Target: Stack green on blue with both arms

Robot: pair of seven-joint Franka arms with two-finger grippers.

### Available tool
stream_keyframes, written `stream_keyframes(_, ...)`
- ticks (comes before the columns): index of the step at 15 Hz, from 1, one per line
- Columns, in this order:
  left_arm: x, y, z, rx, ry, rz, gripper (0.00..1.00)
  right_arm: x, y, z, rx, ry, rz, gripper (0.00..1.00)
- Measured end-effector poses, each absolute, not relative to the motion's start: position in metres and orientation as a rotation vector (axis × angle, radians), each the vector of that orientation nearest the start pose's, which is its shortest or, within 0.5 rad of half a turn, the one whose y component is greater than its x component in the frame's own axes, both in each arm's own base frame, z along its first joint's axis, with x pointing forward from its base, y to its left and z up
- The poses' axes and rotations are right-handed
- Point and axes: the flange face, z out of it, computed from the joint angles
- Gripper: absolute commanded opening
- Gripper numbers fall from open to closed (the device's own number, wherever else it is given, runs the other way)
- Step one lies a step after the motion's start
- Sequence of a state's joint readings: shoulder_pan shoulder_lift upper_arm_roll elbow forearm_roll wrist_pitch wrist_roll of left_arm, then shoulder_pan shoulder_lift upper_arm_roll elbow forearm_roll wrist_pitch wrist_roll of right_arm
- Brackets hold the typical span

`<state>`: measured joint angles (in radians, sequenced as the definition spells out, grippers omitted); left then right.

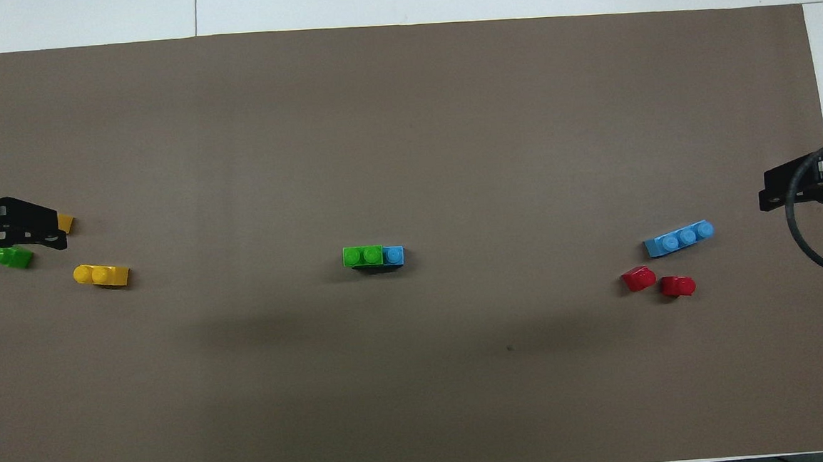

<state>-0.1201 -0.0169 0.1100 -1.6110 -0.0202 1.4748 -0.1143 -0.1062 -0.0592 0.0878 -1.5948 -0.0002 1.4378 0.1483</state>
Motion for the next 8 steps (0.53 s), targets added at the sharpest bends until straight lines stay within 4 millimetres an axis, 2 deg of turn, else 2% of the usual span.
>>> stream_keyframes(3,0.5345,-0.0084,0.6174,-3.152,-0.133,0.201,1.00,0.5253,-0.0106,0.6324,-3.137,0.269,0.135,1.00)
stream_keyframes(8,0.5344,-0.0092,0.6206,-3.159,-0.050,0.194,1.00,0.5255,-0.0180,0.6313,-3.135,0.291,0.139,1.00)
